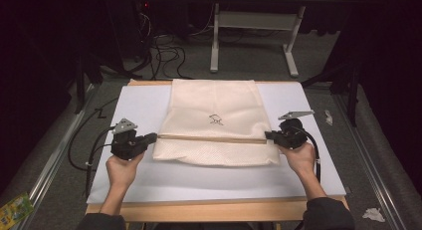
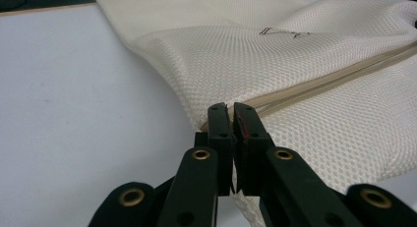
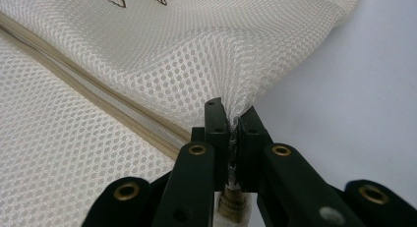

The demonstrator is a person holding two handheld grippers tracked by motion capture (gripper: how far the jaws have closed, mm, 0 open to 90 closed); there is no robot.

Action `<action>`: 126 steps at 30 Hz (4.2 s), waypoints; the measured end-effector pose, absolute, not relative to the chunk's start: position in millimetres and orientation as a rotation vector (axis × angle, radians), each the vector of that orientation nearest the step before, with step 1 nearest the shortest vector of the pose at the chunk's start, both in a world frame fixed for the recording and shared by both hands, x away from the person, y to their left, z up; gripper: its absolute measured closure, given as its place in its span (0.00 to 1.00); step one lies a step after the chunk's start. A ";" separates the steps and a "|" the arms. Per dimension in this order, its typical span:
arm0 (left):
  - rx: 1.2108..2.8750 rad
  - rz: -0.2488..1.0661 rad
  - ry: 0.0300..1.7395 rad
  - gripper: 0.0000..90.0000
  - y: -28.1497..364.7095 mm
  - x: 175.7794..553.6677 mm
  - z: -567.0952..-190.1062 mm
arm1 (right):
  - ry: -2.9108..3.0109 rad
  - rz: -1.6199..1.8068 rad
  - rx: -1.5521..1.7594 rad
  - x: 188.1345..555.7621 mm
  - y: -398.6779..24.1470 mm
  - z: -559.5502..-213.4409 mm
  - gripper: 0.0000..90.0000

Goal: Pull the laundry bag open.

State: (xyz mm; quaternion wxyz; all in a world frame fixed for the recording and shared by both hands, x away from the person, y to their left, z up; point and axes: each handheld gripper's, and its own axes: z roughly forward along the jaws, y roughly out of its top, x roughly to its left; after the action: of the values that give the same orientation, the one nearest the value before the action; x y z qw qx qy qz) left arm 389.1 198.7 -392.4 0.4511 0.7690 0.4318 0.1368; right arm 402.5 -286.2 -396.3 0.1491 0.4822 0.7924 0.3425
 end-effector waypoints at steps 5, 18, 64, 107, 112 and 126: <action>1.909 0.324 1.064 0.97 197.6 385.2 -398.2 | 2.266 1.007 1.388 396.6 -289.4 -397.0 0.97; 1.908 0.309 1.077 0.97 196.6 382.4 -411.8 | 2.268 1.038 1.417 387.1 -291.2 -417.2 0.97; 2.000 0.299 1.132 0.95 184.2 376.7 -446.8 | 2.296 0.961 1.506 391.3 -291.7 -449.7 0.90; 1.837 0.486 1.130 0.65 227.7 366.4 -421.7 | 2.094 1.078 1.451 366.9 -321.4 -422.3 0.70; 1.818 0.491 1.143 0.64 233.8 366.6 -421.8 | 2.051 1.106 1.459 362.8 -331.2 -420.0 0.70; 1.778 0.510 1.184 0.63 249.6 364.7 -422.0 | 1.945 1.155 1.503 350.7 -356.2 -417.7 0.70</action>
State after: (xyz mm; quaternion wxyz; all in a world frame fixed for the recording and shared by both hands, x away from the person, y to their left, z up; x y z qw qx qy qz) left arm 364.7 249.6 -422.0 0.4553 0.7206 0.4801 0.2069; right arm 350.7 -356.2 -417.7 0.2111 0.5409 0.7001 0.4156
